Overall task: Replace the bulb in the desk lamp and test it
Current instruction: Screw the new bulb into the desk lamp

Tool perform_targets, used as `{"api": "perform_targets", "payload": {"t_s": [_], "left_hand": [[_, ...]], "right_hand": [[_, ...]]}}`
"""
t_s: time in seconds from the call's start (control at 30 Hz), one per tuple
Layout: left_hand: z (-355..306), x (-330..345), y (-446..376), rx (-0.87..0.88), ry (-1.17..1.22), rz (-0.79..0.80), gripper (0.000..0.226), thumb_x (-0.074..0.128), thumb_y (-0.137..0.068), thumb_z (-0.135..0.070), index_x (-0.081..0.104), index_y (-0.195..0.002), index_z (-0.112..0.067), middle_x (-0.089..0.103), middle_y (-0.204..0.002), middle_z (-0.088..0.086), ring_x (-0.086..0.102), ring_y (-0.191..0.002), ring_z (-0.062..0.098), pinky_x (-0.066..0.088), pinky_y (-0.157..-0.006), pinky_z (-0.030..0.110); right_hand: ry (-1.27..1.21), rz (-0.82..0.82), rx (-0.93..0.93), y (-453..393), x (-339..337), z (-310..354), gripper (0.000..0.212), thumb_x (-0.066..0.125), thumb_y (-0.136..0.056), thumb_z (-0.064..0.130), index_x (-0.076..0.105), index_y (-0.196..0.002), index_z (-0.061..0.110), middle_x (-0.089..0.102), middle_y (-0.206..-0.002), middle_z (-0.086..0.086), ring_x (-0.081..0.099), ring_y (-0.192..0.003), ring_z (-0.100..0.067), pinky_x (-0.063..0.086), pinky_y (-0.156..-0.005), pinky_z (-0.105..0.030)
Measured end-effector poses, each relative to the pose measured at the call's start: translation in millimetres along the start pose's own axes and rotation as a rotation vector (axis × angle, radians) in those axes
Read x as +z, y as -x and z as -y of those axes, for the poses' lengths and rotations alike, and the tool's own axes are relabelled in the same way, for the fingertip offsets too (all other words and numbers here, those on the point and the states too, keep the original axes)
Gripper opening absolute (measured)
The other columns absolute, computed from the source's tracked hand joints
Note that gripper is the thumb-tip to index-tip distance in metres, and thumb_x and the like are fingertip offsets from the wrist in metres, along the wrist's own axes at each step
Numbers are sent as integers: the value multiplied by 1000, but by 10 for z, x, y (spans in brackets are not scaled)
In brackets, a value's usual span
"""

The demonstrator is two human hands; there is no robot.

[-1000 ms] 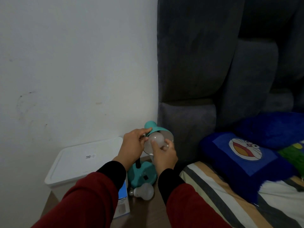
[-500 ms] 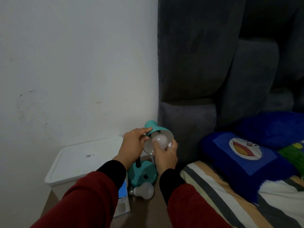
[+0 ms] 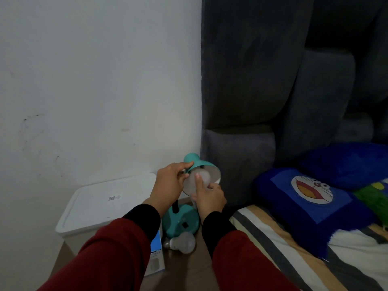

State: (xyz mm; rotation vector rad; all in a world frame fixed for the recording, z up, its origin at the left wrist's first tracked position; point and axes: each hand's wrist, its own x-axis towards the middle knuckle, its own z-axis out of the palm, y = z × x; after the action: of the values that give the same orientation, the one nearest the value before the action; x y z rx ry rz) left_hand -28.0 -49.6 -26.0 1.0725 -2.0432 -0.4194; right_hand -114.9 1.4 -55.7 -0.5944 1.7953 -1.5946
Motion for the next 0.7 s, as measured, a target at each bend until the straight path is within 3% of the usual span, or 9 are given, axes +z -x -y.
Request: {"api": "perform_targets", "payload": {"t_s": [0.07,0.17,0.27,0.43,0.5,0.57,0.6,0.7], "left_hand": [[2,-9,0,0,12,11,36,59,-86,0,64,-117,-17,67,-115,11,63,-101,17,39,-87,10],[10,-8,-2,-1,28,9,36,59,-86,1,65,-116,-17,67,-115,12,63,-101,19,40,-88,13],[11,-5,-8,-11,21,11,36,59,-85,0,64,-117,-17,67,-114,11,64,-99,20,39,-86,11],[11,-2,-12,-7,17,5,35,59,-86,0,64,-117,-16,67,-115,12,64,-101,21,39,-87,11],[9,1,-8,-9,21,3,35,59,-86,0,64,-117,-16,67,-115,11,63,-102,20,38,-87,11],[12,3,-1,-4,25,8,36,59,-85,0,64,-117,-17,67,-114,12,64,-101,21,39,-88,13],[15,4,-1,-3,25,11,37,59,-85,0,64,-117,-17,67,-114,12,64,-101,21,40,-88,13],[36,4,-9,-6,21,13,37,59,-85,1,64,-117,-17,67,-115,12,64,-101,21,38,-87,8]], "right_hand": [[3,4,-3,30,27,19,64,64,-75,59,57,-115,10,69,-112,-12,67,-99,-27,55,-91,-38],[-7,4,-13,13,17,3,71,71,-76,39,39,-136,16,63,-119,-10,62,-105,-27,52,-92,-35],[50,28,-37,28,35,-11,49,68,-78,41,52,-117,16,68,-103,-9,66,-92,-23,54,-85,-33],[-90,22,26,32,96,28,54,53,-87,49,59,-120,7,70,-107,-17,71,-89,-26,59,-83,-38],[-46,24,43,2,81,27,57,53,-87,49,56,-126,8,66,-116,-15,67,-99,-26,55,-90,-37],[-27,19,8,3,72,20,71,64,-79,46,41,-139,15,58,-128,-13,60,-112,-28,49,-98,-40],[-28,22,-7,21,67,16,74,68,-77,42,36,-140,20,57,-128,-11,59,-112,-28,49,-98,-42],[-77,34,-1,37,89,10,54,63,-83,38,43,-130,19,61,-109,-8,64,-98,-26,54,-91,-42]]}}
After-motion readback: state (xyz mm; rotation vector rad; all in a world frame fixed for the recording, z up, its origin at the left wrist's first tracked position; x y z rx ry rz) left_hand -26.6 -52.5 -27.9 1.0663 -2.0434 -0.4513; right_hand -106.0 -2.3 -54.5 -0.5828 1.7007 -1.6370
